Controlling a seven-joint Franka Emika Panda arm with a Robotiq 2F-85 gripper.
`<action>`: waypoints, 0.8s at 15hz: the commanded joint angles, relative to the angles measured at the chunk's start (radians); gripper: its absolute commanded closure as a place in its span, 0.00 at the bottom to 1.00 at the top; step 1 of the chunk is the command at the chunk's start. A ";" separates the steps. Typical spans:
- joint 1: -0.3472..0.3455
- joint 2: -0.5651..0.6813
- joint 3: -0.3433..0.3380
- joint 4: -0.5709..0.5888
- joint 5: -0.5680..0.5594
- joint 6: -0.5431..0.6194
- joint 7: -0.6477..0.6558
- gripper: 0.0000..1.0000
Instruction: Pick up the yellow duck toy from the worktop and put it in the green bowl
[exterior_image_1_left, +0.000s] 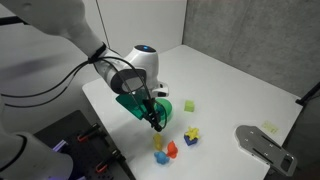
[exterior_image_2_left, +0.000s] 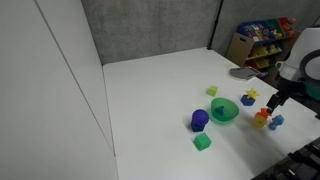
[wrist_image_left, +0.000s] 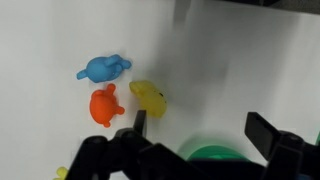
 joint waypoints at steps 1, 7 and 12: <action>-0.020 0.091 0.005 0.038 0.050 0.074 -0.059 0.00; -0.063 0.264 0.014 0.089 0.047 0.219 -0.084 0.00; -0.125 0.391 0.041 0.152 0.043 0.296 -0.118 0.00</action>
